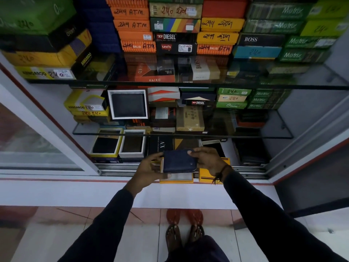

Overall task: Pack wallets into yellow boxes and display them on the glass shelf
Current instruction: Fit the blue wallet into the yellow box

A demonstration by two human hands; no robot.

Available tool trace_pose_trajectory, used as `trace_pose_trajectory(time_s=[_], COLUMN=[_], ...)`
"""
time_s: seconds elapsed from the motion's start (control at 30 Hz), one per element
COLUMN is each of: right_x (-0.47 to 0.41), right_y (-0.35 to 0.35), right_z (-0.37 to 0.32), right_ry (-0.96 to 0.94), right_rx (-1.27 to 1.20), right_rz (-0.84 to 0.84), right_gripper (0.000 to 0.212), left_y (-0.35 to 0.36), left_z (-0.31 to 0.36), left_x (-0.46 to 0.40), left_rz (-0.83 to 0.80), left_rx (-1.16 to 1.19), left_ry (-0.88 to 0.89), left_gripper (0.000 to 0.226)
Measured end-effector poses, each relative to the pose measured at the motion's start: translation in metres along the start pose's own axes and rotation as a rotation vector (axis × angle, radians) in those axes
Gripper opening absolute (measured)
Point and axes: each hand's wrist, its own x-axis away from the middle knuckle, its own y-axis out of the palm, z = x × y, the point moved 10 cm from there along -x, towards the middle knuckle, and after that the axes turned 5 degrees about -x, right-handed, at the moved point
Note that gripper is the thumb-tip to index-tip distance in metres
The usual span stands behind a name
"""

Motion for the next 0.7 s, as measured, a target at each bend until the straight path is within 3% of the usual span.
trace_pose_trajectory(time_s=[0.07, 0.17, 0.27, 0.43, 0.6, 0.7], right_x=[0.005, 0.010, 0.013, 0.017, 0.036, 0.040], right_y=[-0.001, 0.000, -0.001, 0.006, 0.042, 0.048], right_z=[-0.001, 0.003, 0.008, 0.014, 0.012, 0.015], right_ry=[0.020, 0.059, 0.087, 0.154, 0.147, 0.162], right_rx=[-0.007, -0.033, -0.045, -0.212, -0.288, -0.209], right_rz=[-0.054, -0.140, -0.216, -0.239, -0.500, -0.503], right_gripper=[0.034, 0.022, 0.025, 0.053, 0.035, 0.026], left_y=[0.000, 0.002, 0.009, 0.021, 0.056, 0.059], left_z=[0.013, 0.029, 0.039, 0.046, 0.053, 0.046], left_x=[0.002, 0.005, 0.008, 0.019, 0.032, 0.032], left_rz=[-0.039, -0.095, -0.172, -0.264, -0.373, -0.334], left_rx=[0.033, 0.093, 0.143, 0.343, 0.641, 0.795], left_ry=[0.017, 0.020, 0.015, -0.025, -0.086, -0.119], left_gripper=[0.083, 0.080, 0.077, 0.055, 0.086, 0.084])
